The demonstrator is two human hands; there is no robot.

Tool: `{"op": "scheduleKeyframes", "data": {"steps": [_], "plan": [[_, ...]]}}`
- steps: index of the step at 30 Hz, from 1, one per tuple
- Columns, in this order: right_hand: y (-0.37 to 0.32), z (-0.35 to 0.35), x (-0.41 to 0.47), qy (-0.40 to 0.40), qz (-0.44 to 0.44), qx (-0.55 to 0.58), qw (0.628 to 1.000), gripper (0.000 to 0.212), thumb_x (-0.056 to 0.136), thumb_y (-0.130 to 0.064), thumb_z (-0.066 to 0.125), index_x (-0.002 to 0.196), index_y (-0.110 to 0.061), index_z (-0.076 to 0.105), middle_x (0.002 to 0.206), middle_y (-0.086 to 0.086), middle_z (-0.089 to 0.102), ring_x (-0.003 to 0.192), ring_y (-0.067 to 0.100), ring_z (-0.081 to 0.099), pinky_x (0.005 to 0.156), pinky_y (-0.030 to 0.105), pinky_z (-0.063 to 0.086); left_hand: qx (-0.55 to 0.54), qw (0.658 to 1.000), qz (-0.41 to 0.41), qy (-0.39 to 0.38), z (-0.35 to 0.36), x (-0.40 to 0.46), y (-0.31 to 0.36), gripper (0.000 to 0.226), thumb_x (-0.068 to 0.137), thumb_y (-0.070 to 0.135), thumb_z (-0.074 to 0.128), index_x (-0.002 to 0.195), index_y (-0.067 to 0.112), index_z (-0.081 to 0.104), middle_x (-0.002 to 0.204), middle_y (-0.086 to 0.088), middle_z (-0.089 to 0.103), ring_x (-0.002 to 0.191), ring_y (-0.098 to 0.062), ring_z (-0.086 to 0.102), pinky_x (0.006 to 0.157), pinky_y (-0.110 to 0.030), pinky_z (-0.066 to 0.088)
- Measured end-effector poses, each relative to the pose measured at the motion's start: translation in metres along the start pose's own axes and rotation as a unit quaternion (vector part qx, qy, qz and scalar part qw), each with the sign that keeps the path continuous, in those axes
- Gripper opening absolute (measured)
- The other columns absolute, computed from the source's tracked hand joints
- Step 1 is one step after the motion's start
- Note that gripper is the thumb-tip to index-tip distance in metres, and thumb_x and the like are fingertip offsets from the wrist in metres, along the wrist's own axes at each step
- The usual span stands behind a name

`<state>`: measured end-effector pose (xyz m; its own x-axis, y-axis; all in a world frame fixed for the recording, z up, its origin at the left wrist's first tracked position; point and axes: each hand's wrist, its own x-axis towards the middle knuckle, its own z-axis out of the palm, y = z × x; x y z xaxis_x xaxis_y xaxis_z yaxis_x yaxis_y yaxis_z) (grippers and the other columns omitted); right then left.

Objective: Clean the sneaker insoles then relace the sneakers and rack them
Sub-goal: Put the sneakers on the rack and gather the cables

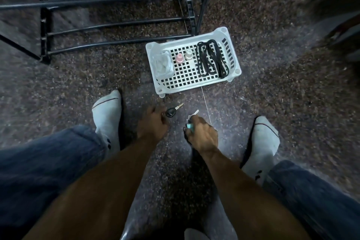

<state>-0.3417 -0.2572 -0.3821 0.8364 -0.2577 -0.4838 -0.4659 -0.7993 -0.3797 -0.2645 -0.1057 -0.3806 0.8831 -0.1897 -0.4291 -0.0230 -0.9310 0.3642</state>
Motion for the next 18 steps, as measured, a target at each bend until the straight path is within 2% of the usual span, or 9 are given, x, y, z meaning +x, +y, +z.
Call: {"op": "scheduleKeyframes", "data": {"steps": [3, 5, 8, 10, 12, 15, 18], "plan": [[-0.009, -0.003, 0.003, 0.022, -0.018, 0.024, 0.999, 0.032, 0.090, -0.032, 0.055, 0.121, -0.026, 0.049, 0.117, 0.004, 0.062, 0.101, 0.031, 0.062, 0.077, 0.034, 0.045, 0.010, 0.999, 0.013, -0.027, 0.000, 0.008, 0.007, 0.042, 0.084, 0.025, 0.058, 0.126, 0.023, 0.053, 0.124, -0.011, 0.052, 0.112, -0.036, 0.053, 0.089, -0.043, 0.049], [-0.016, -0.012, 0.009, 0.060, -0.008, 0.096, 0.994, 0.031, 0.089, -0.032, 0.059, 0.117, -0.023, 0.048, 0.111, 0.005, 0.065, 0.097, 0.032, 0.062, 0.075, 0.032, 0.041, 0.033, 0.998, 0.034, -0.035, 0.000, 0.011, 0.013, 0.045, 0.086, 0.026, 0.056, 0.130, 0.022, 0.050, 0.129, -0.011, 0.051, 0.118, -0.035, 0.049, 0.093, -0.042, 0.046], [-0.028, -0.034, 0.030, 0.147, 0.000, 0.210, 0.966, 0.027, 0.086, -0.029, 0.065, 0.106, -0.023, 0.047, 0.094, 0.005, 0.067, 0.084, 0.033, 0.064, 0.075, 0.040, 0.051, 0.075, 0.996, 0.044, -0.026, 0.003, 0.012, 0.017, 0.042, 0.088, 0.031, 0.053, 0.129, 0.022, 0.049, 0.129, -0.008, 0.049, 0.120, -0.031, 0.045, 0.093, -0.041, 0.042], [-0.035, -0.055, 0.050, 0.170, -0.011, 0.242, 0.955, 0.025, 0.087, -0.023, 0.067, 0.106, -0.023, 0.051, 0.089, 0.000, 0.065, 0.078, 0.025, 0.065, 0.072, 0.045, 0.056, 0.086, 0.995, 0.042, -0.021, 0.005, 0.011, 0.018, 0.041, 0.089, 0.034, 0.053, 0.128, 0.021, 0.050, 0.128, -0.008, 0.048, 0.120, -0.030, 0.044, 0.093, -0.042, 0.042], [-0.043, -0.078, 0.074, 0.166, -0.026, 0.219, 0.961, 0.028, 0.090, -0.017, 0.065, 0.116, -0.018, 0.056, 0.095, -0.001, 0.065, 0.079, 0.018, 0.065, 0.070, 0.038, 0.059, 0.082, 0.996, 0.035, -0.019, 0.005, 0.012, 0.018, 0.039, 0.089, 0.034, 0.053, 0.126, 0.021, 0.051, 0.128, -0.007, 0.048, 0.120, -0.029, 0.043, 0.092, -0.043, 0.042], [-0.054, -0.100, 0.106, 0.114, -0.031, 0.140, 0.983, 0.041, 0.093, -0.013, 0.061, 0.133, -0.014, 0.055, 0.111, 0.008, 0.068, 0.080, 0.017, 0.065, 0.071, 0.028, 0.058, 0.087, 0.995, 0.035, -0.024, 0.004, 0.015, 0.019, 0.039, 0.089, 0.032, 0.054, 0.126, 0.020, 0.050, 0.130, -0.007, 0.047, 0.122, -0.029, 0.043, 0.094, -0.043, 0.042], [-0.062, -0.102, 0.125, 0.066, -0.031, 0.062, 0.995, 0.037, 0.092, -0.012, 0.061, 0.129, -0.013, 0.058, 0.110, 0.010, 0.069, 0.080, 0.021, 0.066, 0.071, 0.032, 0.059, 0.088, 0.995, 0.032, -0.027, 0.005, 0.017, 0.020, 0.041, 0.089, 0.031, 0.054, 0.128, 0.019, 0.050, 0.131, -0.008, 0.047, 0.122, -0.029, 0.042, 0.096, -0.043, 0.043]]}}
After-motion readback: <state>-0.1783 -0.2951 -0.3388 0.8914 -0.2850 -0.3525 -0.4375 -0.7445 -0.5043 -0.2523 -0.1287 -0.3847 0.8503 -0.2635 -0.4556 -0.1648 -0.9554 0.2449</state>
